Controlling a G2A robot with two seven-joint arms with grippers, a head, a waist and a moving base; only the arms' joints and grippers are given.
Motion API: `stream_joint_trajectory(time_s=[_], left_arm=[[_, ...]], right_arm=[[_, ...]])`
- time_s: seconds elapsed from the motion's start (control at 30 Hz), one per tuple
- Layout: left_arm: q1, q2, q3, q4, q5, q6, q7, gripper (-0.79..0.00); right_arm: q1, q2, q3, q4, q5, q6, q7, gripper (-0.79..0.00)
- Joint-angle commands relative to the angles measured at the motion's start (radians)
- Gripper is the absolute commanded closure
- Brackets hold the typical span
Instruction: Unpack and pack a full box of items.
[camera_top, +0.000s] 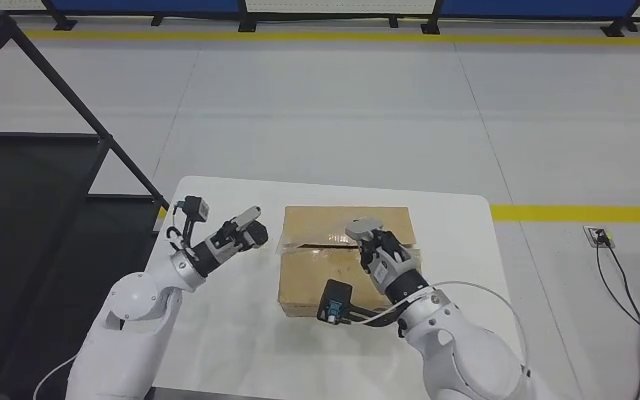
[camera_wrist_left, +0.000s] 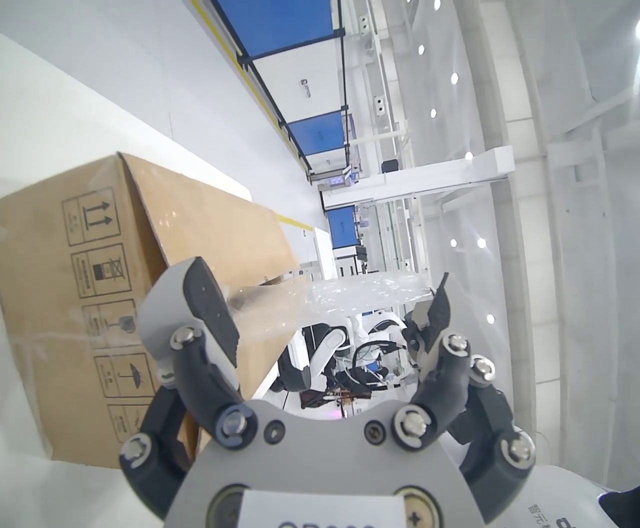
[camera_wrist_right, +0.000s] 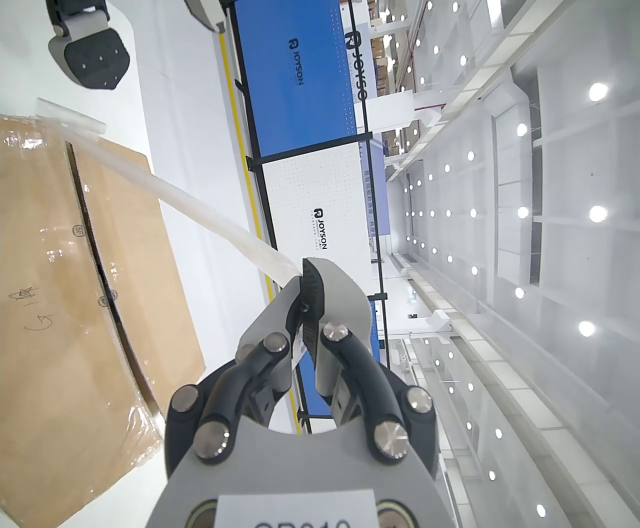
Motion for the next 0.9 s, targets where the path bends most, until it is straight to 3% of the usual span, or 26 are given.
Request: stream_joint_trajectory(time_s=[0.0, 0.17, 0.43, 0.7, 0.73, 0.77, 0.83, 0.87], left_arm=[[0.027, 0.007, -0.040, -0.007, 0.012, -0.010, 0.013, -0.785], [0.067, 0.015, -0.054, -0.020, 0.040, -0.008, -0.019, -0.785], [0.060, 0.013, 0.015, -0.040, 0.137, -0.031, -0.046, -0.785], [0.052, 0.009, 0.066, -0.052, 0.294, -0.048, 0.064, -0.776], [0.051, 0.008, 0.072, -0.052, 0.311, -0.048, 0.076, -0.665], [0.050, 0.007, 0.078, -0.052, 0.319, -0.050, 0.083, -0.613], [0.047, 0.006, 0.087, -0.048, 0.317, -0.058, 0.078, -0.314], [0.045, 0.006, 0.089, -0.045, 0.320, -0.065, 0.075, -0.274]], right_arm=[[0.005, -0.005, -0.001, -0.002, 0.005, 0.006, -0.007, 0.000], [0.012, -0.016, -0.001, -0.004, 0.007, 0.029, -0.032, 0.000], [0.020, -0.032, -0.007, -0.026, -0.004, 0.022, -0.056, 0.000], [0.023, -0.047, -0.005, -0.027, -0.002, 0.004, -0.056, 0.000], [0.021, -0.049, -0.003, -0.026, -0.002, 0.004, -0.054, 0.000], [0.018, -0.050, -0.001, -0.026, -0.002, 0.004, -0.053, 0.000], [0.012, -0.053, 0.004, -0.024, 0.000, 0.003, -0.054, 0.000], [0.010, -0.054, 0.008, -0.024, 0.001, 0.004, -0.056, 0.000]])
